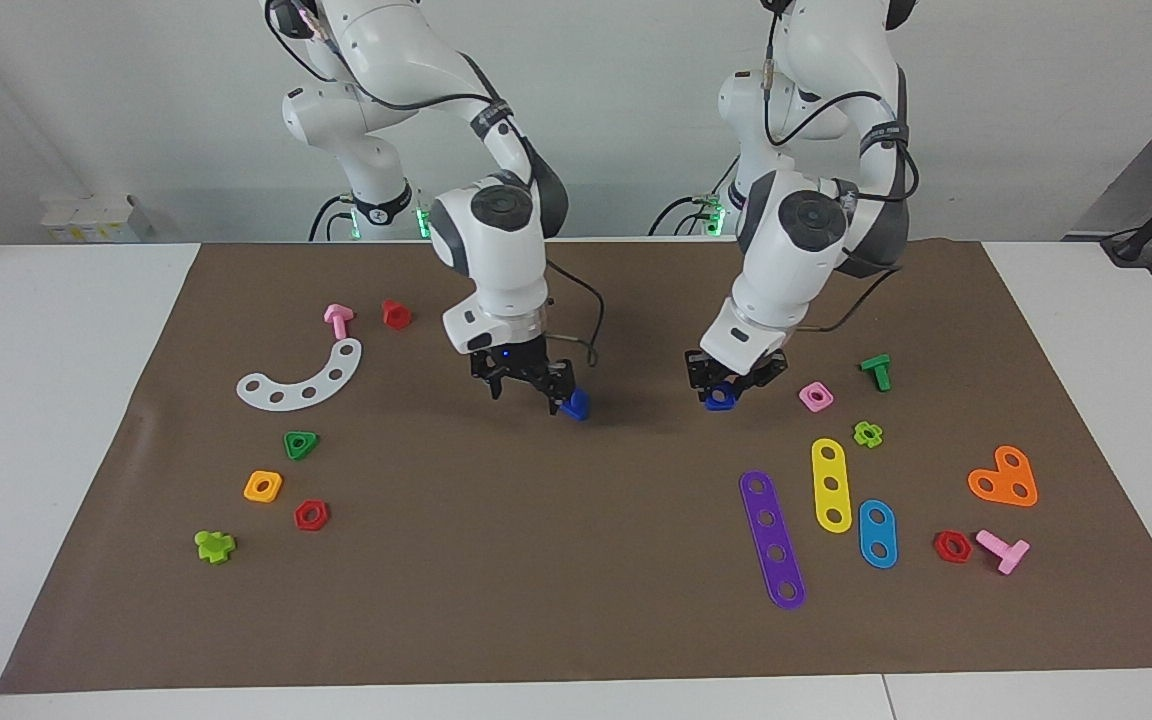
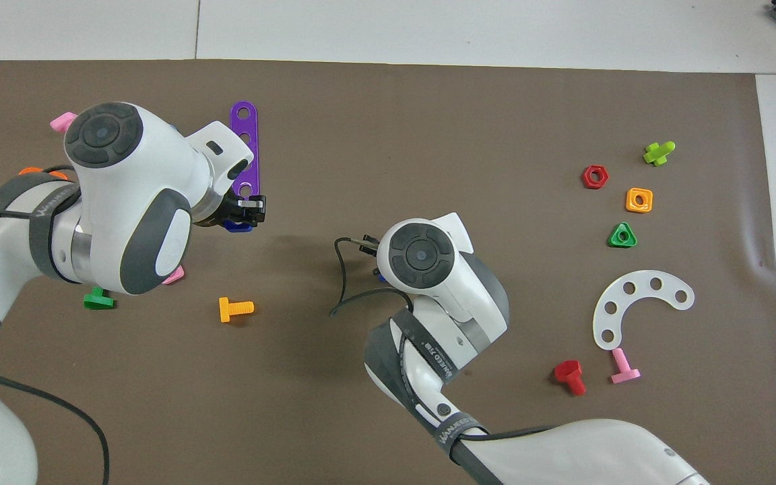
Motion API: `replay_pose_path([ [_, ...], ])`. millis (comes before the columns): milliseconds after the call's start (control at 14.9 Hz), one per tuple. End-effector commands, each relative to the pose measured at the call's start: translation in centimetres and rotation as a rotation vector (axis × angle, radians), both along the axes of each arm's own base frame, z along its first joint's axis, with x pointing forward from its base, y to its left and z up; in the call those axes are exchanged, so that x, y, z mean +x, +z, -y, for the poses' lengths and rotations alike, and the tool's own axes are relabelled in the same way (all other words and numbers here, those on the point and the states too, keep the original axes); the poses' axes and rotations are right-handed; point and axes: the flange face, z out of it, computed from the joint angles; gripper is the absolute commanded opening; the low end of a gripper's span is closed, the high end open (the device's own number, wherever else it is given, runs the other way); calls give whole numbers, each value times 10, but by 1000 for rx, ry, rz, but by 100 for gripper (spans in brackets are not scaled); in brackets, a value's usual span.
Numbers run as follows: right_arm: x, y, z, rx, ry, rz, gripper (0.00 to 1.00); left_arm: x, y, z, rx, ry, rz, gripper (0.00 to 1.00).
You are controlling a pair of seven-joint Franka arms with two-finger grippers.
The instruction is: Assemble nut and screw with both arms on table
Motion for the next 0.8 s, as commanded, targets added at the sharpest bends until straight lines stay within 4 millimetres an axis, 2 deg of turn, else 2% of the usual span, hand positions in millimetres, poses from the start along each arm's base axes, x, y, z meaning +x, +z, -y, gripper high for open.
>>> replay_pose_path([
  [0,-5,39,54,-17,3,5,100,-15,-7,46,-22,40,-2,0],
  [134,-1,69,104,-24,12,7,100,-23,-17,78,-41,84,11,0],
  [335,-10,109,164,-16,38,-33,100,-27,-29,116,-50,131,14,0],
  [537,-10,134,203,-20,101,-37,100,-38,-38,136,-62,152,20,0],
  [738,-4,161,224,8,130,-40,100,-44,-53,148,-67,151,29,0],
])
